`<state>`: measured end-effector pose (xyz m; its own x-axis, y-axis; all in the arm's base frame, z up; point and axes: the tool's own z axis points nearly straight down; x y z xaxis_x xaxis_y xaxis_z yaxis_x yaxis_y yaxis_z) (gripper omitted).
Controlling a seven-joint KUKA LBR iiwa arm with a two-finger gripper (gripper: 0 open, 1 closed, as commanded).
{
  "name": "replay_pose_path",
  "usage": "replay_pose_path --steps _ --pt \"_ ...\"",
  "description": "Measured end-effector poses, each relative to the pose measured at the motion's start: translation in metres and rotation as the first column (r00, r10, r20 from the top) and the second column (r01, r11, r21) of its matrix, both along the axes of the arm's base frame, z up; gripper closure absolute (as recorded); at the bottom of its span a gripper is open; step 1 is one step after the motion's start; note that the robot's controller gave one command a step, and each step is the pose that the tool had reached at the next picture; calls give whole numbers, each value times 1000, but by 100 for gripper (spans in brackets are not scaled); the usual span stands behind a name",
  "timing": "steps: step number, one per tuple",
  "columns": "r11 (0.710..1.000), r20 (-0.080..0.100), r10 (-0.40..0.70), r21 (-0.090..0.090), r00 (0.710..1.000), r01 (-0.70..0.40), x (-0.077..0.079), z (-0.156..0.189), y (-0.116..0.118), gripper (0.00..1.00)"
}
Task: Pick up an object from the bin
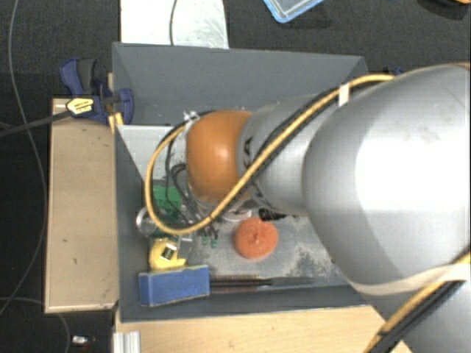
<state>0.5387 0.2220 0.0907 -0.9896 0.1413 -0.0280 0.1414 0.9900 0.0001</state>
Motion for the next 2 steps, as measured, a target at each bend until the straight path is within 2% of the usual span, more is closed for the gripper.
replay_pose_path --steps 2 --pt "1000 0 0 0 1000 0 0 0 0 100"
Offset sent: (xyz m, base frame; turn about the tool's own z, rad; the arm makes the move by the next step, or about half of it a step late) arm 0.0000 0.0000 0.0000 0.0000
